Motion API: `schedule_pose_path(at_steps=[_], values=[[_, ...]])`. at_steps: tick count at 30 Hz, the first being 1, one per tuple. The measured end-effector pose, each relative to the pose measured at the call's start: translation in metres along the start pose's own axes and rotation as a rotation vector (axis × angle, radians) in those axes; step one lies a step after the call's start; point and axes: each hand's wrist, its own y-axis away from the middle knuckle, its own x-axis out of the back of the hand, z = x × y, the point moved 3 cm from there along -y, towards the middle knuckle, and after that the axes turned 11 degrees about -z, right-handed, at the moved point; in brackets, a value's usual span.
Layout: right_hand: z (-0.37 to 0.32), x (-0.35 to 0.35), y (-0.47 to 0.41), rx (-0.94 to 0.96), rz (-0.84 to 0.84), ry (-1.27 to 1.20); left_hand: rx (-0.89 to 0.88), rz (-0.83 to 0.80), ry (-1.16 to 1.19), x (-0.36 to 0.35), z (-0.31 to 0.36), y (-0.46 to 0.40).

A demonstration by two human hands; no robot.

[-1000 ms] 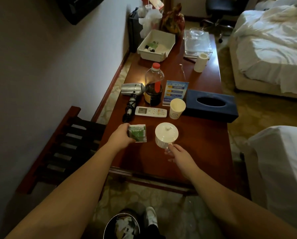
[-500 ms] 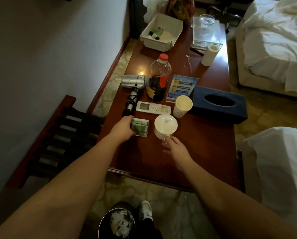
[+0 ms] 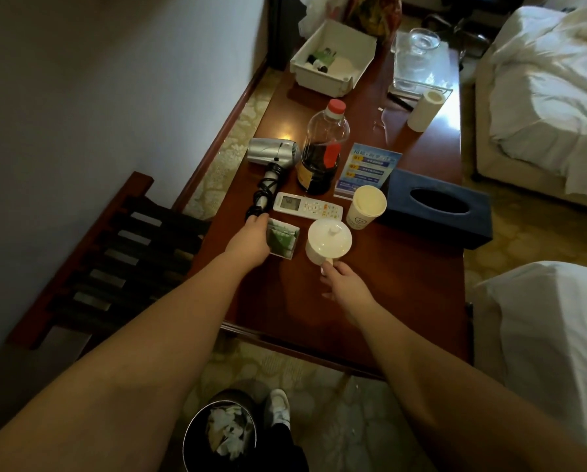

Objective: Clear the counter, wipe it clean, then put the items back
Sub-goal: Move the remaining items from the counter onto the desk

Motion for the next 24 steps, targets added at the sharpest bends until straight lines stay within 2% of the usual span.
schedule_pose_path(at_steps=[6, 9, 14, 19, 24], values=[[0.005, 0.012, 0.026, -0.032, 0.075, 0.176, 0.007, 0.095, 0.091, -0.001, -0.001, 0.036], [0.011, 0.020, 0.046, -0.020, 0.076, 0.351, 0.009, 0.181, 0.110, -0.008, -0.003, 0.071], [0.023, 0.030, 0.092, 0.014, 0.047, 0.681, 0.071, 0.219, 0.224, -0.036, -0.016, 0.138], [0.041, 0.026, 0.144, 0.080, -0.082, 0.979, 0.187, 0.259, 0.287, -0.076, -0.037, 0.222], [0.062, 0.006, 0.201, 0.231, -0.173, 1.215, 0.271, 0.314, 0.336, -0.114, -0.062, 0.324]])
